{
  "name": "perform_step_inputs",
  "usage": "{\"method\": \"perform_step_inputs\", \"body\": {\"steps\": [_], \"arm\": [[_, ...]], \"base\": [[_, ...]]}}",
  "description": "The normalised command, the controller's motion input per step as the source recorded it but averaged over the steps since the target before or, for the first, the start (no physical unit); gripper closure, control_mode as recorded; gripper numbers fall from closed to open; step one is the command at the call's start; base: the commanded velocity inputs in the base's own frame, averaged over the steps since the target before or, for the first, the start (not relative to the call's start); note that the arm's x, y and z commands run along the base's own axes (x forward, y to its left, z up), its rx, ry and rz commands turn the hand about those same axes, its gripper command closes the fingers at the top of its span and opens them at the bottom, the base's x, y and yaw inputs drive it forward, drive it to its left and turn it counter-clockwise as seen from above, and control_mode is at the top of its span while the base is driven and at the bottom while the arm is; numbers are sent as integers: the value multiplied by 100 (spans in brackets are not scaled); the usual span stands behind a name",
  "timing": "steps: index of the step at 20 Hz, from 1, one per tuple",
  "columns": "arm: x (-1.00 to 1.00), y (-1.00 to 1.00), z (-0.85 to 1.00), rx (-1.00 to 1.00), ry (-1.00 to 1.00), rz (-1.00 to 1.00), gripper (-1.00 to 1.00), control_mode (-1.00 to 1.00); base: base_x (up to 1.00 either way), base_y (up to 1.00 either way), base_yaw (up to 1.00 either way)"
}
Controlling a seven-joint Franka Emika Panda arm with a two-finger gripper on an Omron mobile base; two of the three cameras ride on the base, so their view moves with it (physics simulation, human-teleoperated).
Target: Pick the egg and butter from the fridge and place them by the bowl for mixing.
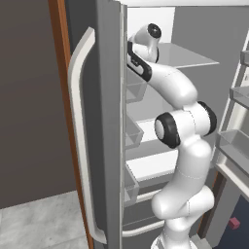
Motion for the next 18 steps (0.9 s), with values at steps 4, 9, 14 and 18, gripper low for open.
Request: {"method": "perform_step_inputs", "body": {"steps": [4, 9, 14, 18], "arm": [[-10, 0, 23, 4, -26, 0, 100, -100], [-17, -1, 0, 0, 0, 0, 100, -100], [-82, -14, 0, 0, -4, 0, 100, -100], [-99, -24, 0, 0, -7, 0, 100, -100]], "base": [[0, 0, 0], [0, 0, 0], [0, 0, 0], [0, 0, 0]]}}
